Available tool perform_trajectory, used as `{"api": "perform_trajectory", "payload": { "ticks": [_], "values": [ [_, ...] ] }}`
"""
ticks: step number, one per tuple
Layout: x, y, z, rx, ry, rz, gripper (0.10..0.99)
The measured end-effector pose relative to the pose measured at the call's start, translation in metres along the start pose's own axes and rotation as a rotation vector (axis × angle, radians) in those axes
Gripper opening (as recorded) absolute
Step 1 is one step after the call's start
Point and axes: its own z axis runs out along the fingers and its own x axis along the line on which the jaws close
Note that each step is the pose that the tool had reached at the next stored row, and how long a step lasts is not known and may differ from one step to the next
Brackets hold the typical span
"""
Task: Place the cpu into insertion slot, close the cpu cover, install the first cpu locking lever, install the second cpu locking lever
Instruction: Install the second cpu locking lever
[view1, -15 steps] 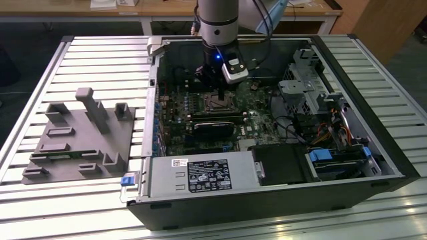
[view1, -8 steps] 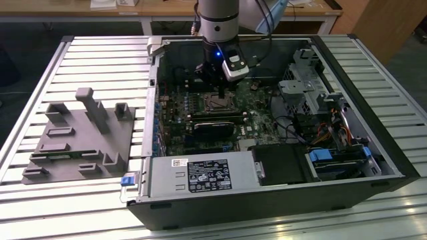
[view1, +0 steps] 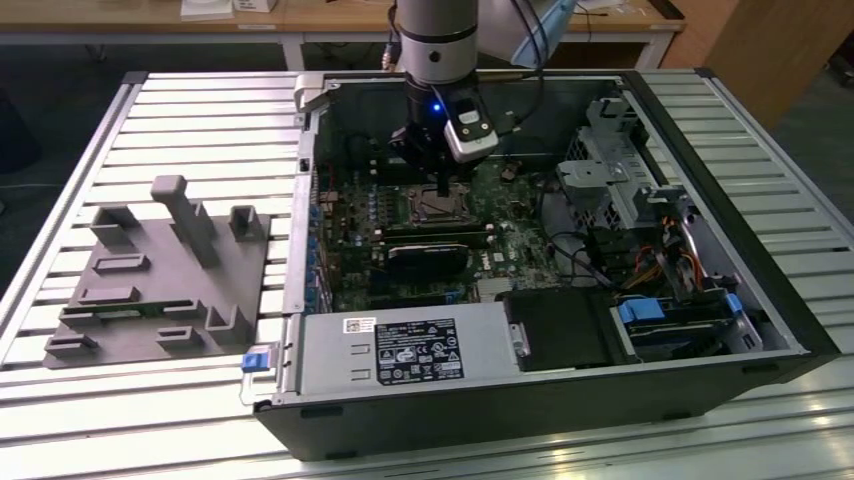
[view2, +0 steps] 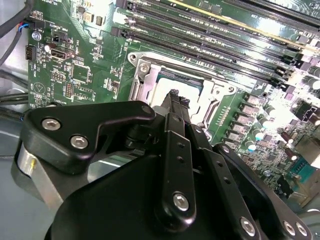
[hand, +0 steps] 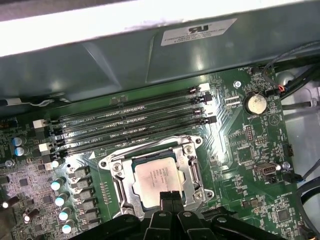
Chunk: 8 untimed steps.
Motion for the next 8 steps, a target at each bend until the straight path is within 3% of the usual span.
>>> {"api": "perform_trajectory", "payload": {
  "ticks": [8],
  "values": [
    [-0.0006, -0.0026, 0.0001, 0.0, 0.0, 0.0, 0.106]
  ]
}}
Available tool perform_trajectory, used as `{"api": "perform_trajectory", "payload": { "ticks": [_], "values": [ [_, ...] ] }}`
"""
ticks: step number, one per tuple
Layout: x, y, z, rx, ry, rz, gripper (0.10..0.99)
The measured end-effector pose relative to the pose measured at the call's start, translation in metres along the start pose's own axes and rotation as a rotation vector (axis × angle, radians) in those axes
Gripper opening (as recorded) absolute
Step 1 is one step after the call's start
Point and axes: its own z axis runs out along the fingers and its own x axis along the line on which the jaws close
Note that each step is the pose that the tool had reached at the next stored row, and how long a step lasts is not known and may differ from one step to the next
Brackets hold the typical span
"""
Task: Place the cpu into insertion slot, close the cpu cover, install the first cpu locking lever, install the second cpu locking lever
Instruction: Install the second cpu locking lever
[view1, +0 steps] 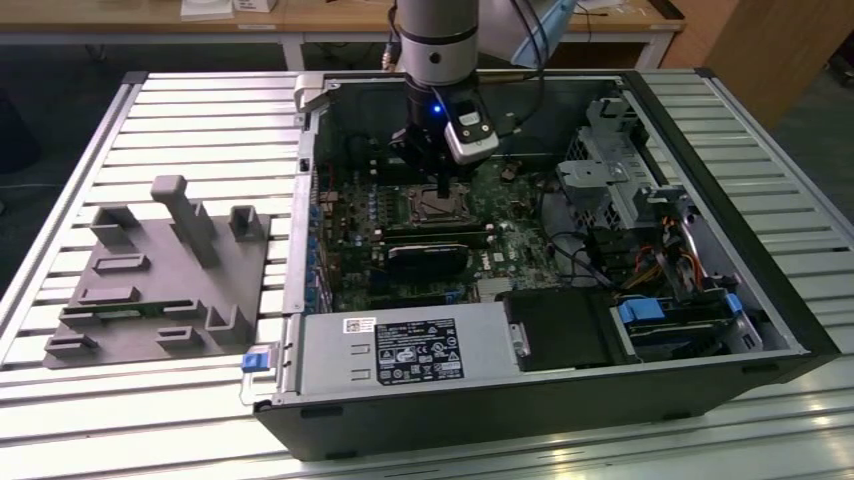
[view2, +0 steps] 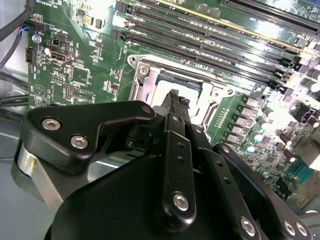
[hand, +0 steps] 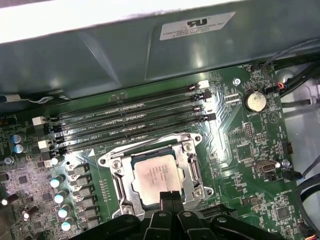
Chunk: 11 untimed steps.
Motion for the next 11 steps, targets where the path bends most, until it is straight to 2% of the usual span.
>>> {"api": "perform_trajectory", "payload": {
  "ticks": [5, 11],
  "values": [
    [-0.0002, -0.0006, -0.0011, 0.0, 0.0, 0.0, 0.106],
    [-0.0009, -0.0007, -0.0067, 0.0, -0.0001, 0.0, 0.106]
  ]
}}
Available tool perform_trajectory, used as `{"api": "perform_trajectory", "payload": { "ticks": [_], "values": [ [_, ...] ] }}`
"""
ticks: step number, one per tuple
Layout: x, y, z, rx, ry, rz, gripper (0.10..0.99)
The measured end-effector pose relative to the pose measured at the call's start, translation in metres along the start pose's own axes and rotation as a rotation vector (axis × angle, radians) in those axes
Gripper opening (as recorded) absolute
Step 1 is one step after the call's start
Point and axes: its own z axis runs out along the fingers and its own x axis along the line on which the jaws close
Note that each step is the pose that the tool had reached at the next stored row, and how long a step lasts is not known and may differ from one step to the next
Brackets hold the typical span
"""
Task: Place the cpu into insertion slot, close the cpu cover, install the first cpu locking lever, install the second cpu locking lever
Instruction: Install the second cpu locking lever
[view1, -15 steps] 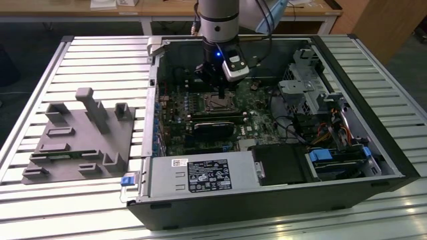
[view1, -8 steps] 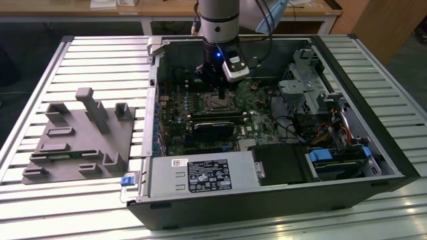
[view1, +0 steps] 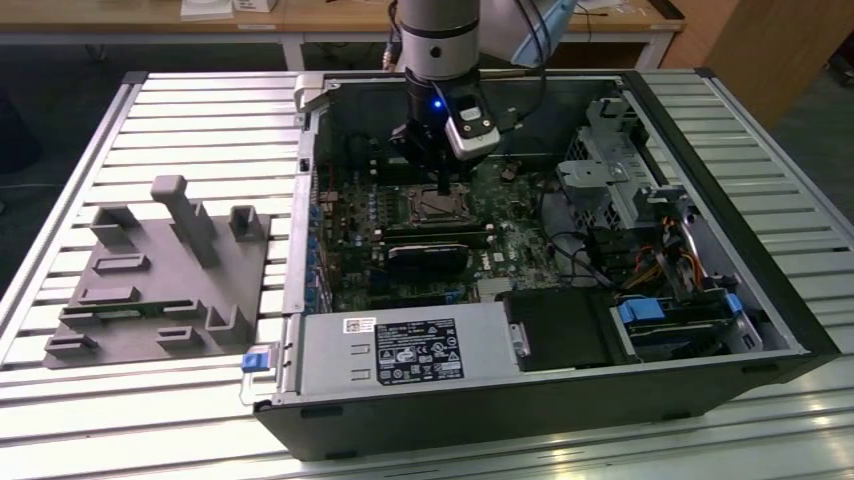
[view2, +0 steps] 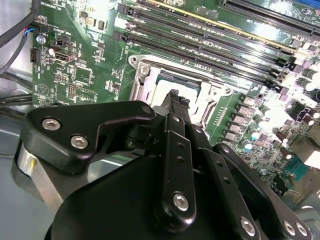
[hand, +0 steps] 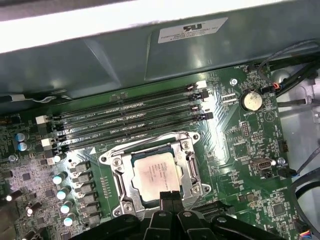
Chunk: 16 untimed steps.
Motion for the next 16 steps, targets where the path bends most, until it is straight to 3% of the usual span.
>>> {"api": "perform_trajectory", "payload": {
  "ticks": [9, 16],
  "values": [
    [-0.0012, -0.0013, -0.0087, 0.0, 0.0, 0.0, 0.106],
    [-0.0025, -0.0051, -0.0112, 0.0, 0.0, 0.0, 0.106]
  ]
}}
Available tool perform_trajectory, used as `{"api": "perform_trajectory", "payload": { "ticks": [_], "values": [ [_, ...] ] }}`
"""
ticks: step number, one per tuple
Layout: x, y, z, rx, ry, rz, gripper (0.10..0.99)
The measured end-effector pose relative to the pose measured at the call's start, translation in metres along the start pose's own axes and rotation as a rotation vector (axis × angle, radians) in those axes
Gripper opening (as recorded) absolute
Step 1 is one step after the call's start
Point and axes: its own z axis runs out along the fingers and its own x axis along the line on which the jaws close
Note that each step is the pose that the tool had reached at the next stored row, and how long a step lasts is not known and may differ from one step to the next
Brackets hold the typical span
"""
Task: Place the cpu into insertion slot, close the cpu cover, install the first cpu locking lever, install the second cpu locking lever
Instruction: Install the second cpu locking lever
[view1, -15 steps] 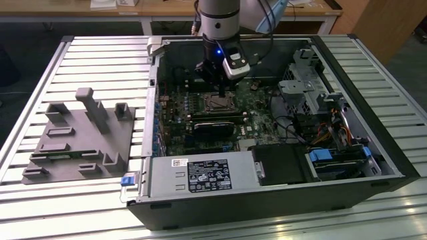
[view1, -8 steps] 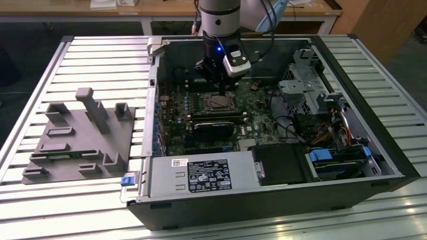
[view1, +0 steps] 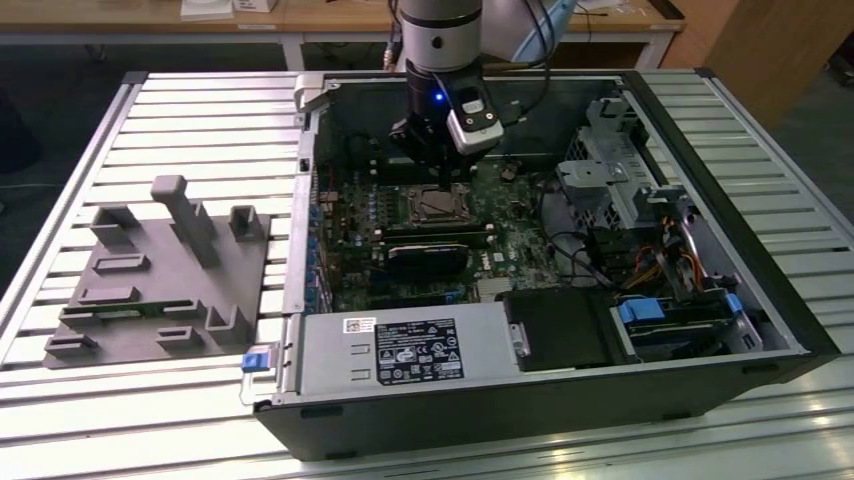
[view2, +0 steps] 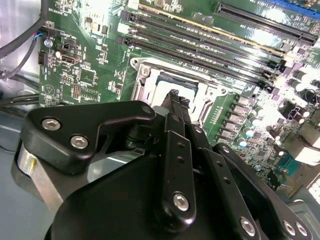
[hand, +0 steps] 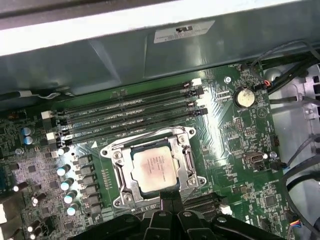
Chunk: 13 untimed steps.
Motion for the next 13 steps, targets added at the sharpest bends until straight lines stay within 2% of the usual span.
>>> {"api": "perform_trajectory", "payload": {
  "ticks": [10, 13],
  "values": [
    [-0.0044, -0.0171, 0.0004, 0.0, 0.0001, 0.0, 0.106],
    [-0.0059, -0.0233, 0.0007, -0.003, 0.0007, 0.0, 0.106]
  ]
}}
